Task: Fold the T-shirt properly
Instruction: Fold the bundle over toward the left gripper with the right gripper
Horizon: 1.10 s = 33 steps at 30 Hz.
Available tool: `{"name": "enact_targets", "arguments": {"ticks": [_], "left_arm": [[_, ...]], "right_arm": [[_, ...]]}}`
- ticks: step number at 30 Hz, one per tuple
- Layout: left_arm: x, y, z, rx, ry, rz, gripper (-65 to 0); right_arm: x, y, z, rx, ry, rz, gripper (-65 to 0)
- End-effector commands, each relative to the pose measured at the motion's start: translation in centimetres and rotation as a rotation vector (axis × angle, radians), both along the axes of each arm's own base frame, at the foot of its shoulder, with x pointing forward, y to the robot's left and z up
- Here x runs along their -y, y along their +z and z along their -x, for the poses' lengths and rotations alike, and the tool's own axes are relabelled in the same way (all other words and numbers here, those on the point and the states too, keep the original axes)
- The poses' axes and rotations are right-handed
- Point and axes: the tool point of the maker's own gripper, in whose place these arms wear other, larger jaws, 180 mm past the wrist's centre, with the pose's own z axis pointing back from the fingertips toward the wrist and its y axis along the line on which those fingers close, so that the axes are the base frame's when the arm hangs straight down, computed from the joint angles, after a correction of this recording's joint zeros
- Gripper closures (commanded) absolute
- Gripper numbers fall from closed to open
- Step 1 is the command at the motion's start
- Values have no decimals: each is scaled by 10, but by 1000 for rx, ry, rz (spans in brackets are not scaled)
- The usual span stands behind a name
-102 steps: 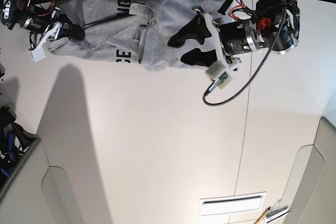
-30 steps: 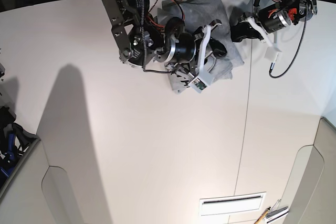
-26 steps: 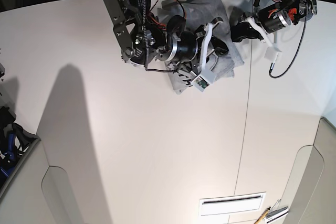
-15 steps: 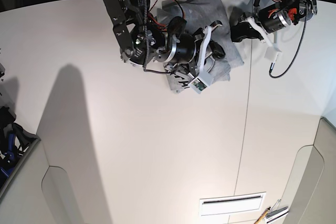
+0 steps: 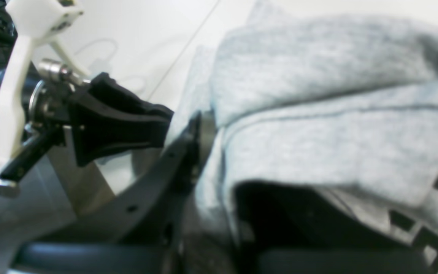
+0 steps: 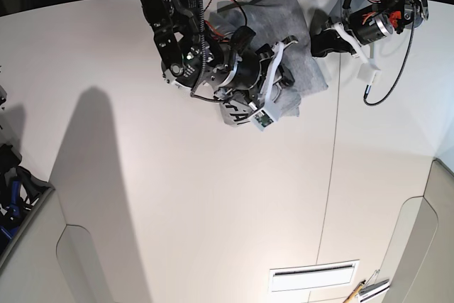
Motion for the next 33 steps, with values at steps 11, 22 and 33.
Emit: {"name": "enact_targets", "arguments": {"ticks": [11,22,33], "left_arm": [[-3,-4,5,-27,-15,-26,0],[-3,-4,5,-27,-15,-26,0],[-4,-4,6,-28,-16,-27,0]], "right_arm": [[-12,20,-5,27,1,-81,0],[-21,30,1,4,31,-160,-50],[-44,66,13,-6,124,-360,-50]]}}
